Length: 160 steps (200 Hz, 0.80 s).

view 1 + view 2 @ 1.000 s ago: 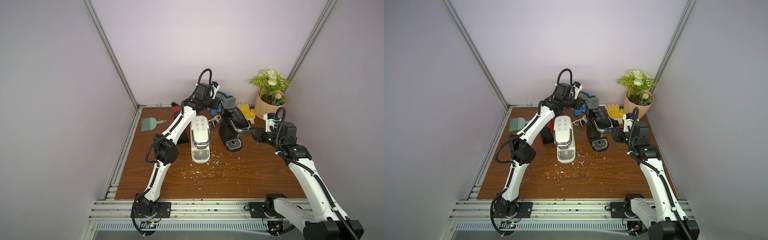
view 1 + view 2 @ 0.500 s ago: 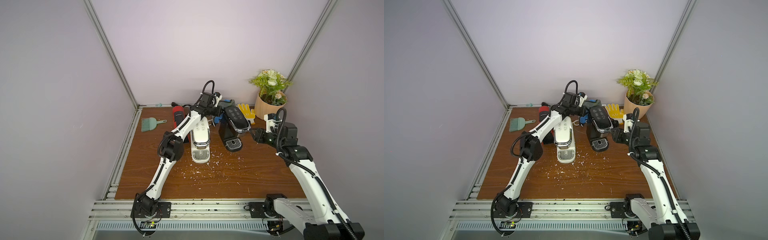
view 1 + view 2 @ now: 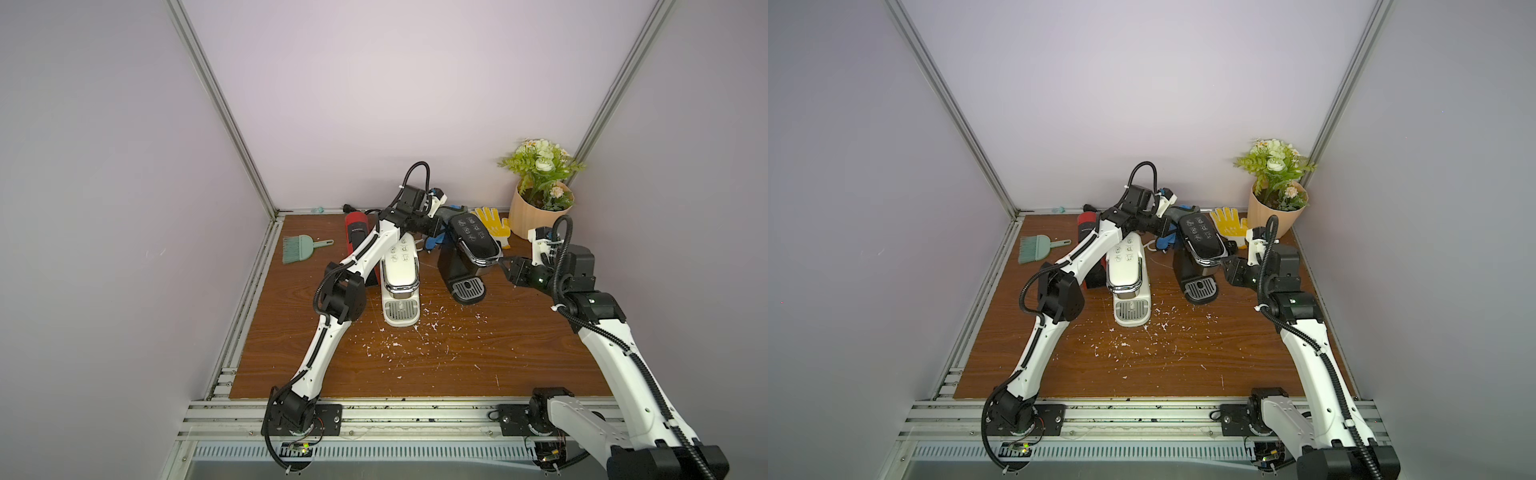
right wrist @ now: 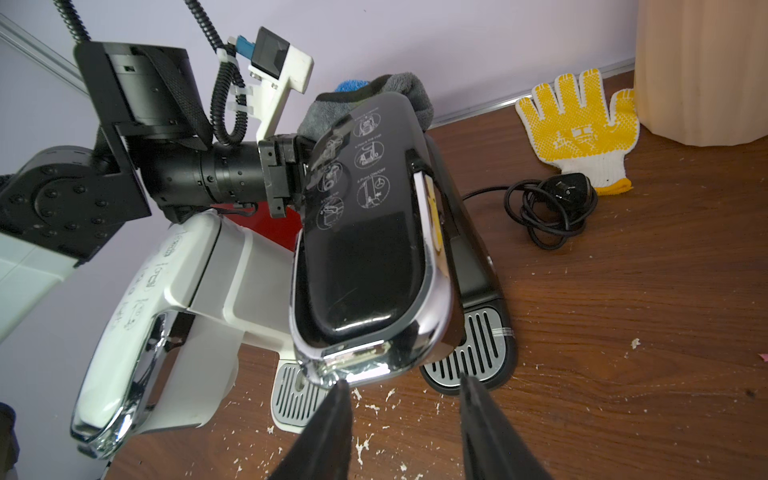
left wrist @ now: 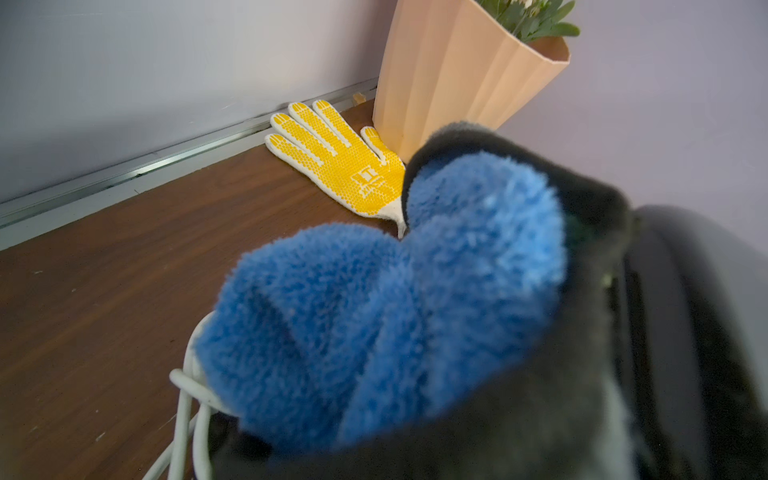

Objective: Wipe the surface of a coffee machine
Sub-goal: Wipe the dirt from the surface of the coffee machine.

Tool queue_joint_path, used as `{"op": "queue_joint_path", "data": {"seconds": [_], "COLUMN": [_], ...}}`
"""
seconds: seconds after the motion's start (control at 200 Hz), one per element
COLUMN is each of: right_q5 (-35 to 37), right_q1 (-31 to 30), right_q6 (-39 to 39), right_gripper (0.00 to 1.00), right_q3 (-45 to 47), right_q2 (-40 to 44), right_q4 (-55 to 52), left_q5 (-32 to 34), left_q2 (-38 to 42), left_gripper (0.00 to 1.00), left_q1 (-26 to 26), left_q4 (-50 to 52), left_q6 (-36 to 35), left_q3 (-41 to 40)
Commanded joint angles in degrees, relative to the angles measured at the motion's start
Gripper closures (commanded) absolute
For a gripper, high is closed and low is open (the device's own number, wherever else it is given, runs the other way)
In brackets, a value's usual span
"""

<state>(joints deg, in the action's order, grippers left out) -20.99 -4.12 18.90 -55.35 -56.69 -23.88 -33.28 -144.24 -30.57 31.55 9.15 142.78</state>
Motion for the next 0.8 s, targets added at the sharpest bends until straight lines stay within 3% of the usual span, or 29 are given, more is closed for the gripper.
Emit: {"op": "queue_joint_path", "data": {"seconds": [0.0, 0.205, 0.375, 0.796], "right_q5": [0.07, 0.24, 0.31, 0.07], "right_q1": [-0.1, -0.18, -0.13, -0.12], "right_q6": [-0.53, -0.54, -0.68, -0.57], "right_gripper": [0.54, 0.54, 0.54, 0.54], "right_q3": [-1.38, -0.73, -0.98, -0.5], "right_q2": [0.45, 0.87, 0.95, 0.99], "right_q4": [0.76, 0.78, 0.65, 0.67], "left_q5": [0.97, 3.68, 1.72, 0.6], "left_q2": [2.82, 6.7, 8.83, 6.52], "left_gripper": [1.0, 1.0, 1.0, 1.0], "left_q1": [-0.05, -0.05, -0.05, -0.02], "left_q4": [6.51, 6.51, 7.11, 6.68], "left_q6": [-4.67, -9.57, -11.99, -10.25], "left_q3": [-2.05, -1.8, -1.98, -4.14]}}
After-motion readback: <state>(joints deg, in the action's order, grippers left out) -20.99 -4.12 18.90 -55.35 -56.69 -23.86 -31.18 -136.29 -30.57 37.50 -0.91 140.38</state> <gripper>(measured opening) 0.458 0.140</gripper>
